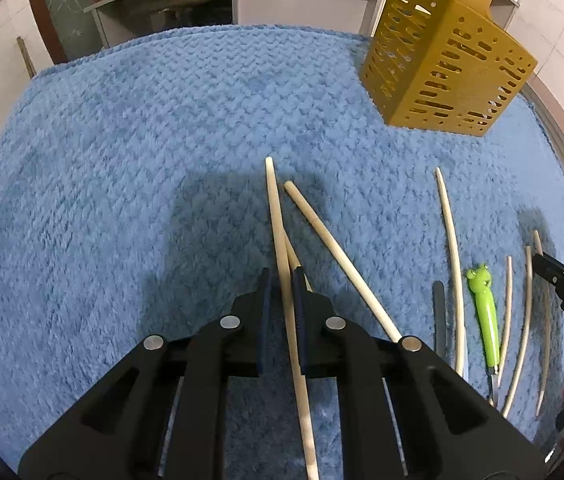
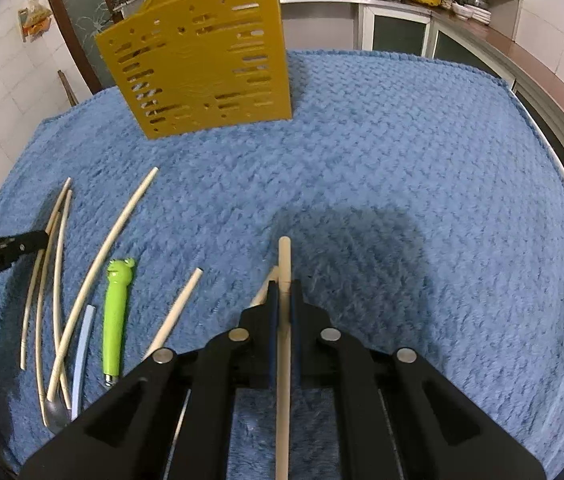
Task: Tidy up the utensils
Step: 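Close the left tool on a chopstick while the right tool closes on another, then lift the left tool's chopstick over the yellow holder while the right tool carries its own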
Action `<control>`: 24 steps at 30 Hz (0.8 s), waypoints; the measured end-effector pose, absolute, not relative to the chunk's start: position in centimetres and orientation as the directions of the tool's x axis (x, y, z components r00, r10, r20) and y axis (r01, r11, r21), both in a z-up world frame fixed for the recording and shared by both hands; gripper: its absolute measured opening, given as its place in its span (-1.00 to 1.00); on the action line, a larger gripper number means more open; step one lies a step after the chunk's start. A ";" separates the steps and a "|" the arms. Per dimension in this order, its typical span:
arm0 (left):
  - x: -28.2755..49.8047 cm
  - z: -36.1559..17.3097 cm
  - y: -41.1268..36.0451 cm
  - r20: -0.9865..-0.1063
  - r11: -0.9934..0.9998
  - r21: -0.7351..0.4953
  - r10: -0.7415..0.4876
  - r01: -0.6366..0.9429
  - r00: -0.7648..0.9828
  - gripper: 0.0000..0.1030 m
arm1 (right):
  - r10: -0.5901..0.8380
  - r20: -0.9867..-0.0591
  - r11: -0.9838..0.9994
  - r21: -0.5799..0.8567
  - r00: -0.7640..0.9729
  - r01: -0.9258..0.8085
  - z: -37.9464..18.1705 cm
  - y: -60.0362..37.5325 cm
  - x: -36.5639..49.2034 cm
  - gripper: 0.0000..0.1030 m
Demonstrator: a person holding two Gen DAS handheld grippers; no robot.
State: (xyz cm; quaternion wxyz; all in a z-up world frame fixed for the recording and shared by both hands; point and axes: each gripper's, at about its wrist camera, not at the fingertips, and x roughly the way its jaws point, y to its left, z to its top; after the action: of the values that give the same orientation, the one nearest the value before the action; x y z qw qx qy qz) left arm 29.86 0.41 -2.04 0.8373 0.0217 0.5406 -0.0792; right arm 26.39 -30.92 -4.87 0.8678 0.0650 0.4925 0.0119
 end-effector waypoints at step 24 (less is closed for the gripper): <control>25.5 6.3 -1.0 -0.744 0.964 -0.143 -0.253 0.223 0.618 -0.91 | 0.159 -0.683 0.971 0.238 0.713 0.012 1.7 -32.1 22.7 -0.88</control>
State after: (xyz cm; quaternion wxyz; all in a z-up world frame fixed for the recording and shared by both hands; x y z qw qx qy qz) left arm 25.48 -0.99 6.34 0.8993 -0.0180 0.4163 -0.1325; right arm 22.72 -32.06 1.74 0.9185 0.1129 0.3769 0.0401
